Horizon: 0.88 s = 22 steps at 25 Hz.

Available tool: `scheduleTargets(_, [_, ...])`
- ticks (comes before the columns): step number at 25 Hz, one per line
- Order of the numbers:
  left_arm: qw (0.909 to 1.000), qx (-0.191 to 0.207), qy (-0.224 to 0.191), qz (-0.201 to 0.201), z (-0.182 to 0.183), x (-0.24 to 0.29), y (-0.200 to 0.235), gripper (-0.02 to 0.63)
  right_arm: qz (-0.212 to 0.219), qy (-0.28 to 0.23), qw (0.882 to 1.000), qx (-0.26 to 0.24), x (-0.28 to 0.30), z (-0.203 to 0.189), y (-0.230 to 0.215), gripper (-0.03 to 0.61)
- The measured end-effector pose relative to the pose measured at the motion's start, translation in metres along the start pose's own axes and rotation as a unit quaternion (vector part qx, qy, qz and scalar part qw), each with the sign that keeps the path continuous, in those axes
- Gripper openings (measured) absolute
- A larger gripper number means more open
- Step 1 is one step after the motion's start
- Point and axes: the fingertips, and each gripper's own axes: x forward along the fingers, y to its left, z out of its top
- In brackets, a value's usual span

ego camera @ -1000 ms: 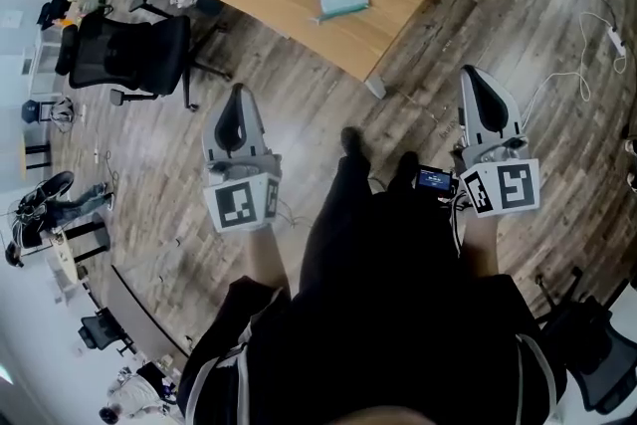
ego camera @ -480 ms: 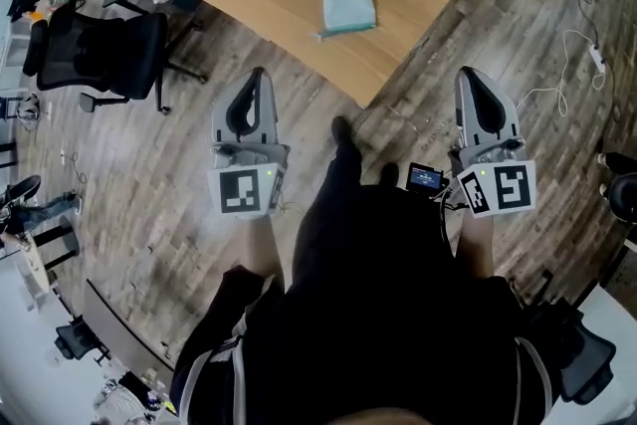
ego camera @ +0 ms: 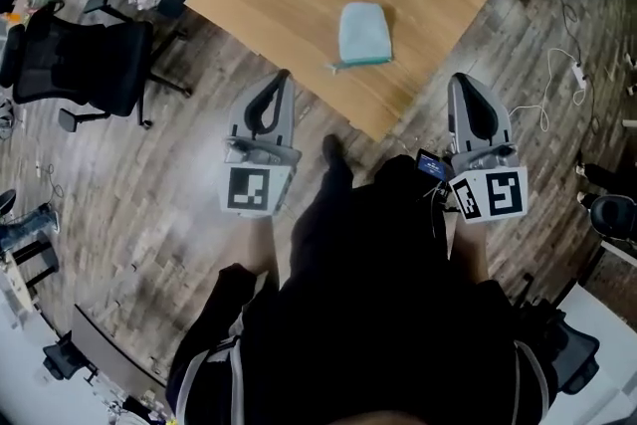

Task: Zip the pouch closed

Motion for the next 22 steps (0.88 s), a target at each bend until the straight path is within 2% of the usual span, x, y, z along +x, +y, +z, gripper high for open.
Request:
scheduleTargets(6, [0.9998, -0.007, 0.01, -0.018, -0.012, 0.03, 0.011, 0.0, 0.0, 0.012, 1.0, -0.007, 0.03, -0.001, -0.004, 0.012])
scheduleTargets(12, [0.9995, -0.006, 0.02, -0.024, -0.02, 0.053, 0.002, 0.0, 0.017, 0.005, 1.0, -0.004, 0.044, -0.003, -0.014, 0.012])
scheduleTargets(16, [0.999, -0.006, 0.026, -0.036, -0.02, 0.064, -0.005, 0.0, 0.011, -0.002, 1.0, 0.009, 0.046, -0.001, -0.024, 0.012])
scheduleTargets(19, [0.9975, 0.018, 0.041, -0.054, -0.028, 0.071, -0.008, 0.0, 0.003, -0.004, 1.0, 0.014, 0.045, -0.004, -0.028, 0.012])
scheduleTargets(21, [0.9919, 0.051, 0.081, -0.084, -0.053, 0.077, -0.011, 0.0, -0.003, -0.002, 1.0, 0.019, 0.043, -0.006, -0.03, 0.012])
scheduleTargets(22, [0.9863, 0.072, 0.111, -0.099, -0.072, 0.08, -0.013, 0.0, -0.005, -0.002, 1.0, 0.02, 0.043, -0.006, -0.03, 0.012])
